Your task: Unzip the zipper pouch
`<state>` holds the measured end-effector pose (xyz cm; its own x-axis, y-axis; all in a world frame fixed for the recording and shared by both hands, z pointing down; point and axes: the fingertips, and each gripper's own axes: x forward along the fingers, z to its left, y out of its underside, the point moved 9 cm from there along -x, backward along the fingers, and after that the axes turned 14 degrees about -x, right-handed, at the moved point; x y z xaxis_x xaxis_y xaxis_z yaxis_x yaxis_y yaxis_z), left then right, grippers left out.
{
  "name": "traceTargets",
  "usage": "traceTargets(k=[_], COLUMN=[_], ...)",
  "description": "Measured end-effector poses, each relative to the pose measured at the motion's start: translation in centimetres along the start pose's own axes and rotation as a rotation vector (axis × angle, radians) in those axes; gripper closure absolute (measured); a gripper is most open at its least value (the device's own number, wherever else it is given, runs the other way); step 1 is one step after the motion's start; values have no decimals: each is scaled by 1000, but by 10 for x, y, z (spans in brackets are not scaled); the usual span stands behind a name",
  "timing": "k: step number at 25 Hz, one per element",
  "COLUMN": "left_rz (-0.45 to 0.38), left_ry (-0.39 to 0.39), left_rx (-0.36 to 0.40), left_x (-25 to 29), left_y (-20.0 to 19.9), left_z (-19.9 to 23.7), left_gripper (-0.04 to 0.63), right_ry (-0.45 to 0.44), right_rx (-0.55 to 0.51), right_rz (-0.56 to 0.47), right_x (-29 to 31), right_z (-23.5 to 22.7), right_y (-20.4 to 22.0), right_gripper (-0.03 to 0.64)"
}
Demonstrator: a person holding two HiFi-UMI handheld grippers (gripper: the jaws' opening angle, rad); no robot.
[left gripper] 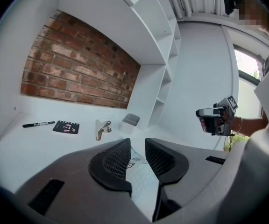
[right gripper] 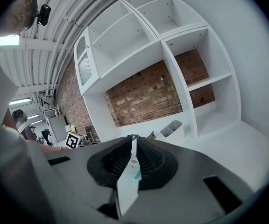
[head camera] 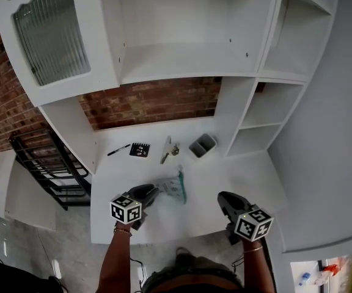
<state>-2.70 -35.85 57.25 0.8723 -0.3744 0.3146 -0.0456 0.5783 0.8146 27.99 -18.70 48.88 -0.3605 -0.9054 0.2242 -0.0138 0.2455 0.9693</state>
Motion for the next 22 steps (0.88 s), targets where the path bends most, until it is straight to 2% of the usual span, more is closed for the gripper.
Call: traceTargets(k=[11, 15, 22], left_rz=[-91, -123, -148], left_ry=[-53, -67, -117], left_rx=[4, 37, 99], left_x=[-49, -75, -124], left_y=[2, 2, 7], left_z=[-18, -32, -59], left_gripper=[508, 517, 572], right_ry=[-76, -108, -157], right_rx=[-48, -79, -119], right_rz=[-6, -2, -1], right_x=[13, 24, 40], right_z=[27, 40, 63], right_y=[-5, -8, -11], right_gripper=[593, 594, 598])
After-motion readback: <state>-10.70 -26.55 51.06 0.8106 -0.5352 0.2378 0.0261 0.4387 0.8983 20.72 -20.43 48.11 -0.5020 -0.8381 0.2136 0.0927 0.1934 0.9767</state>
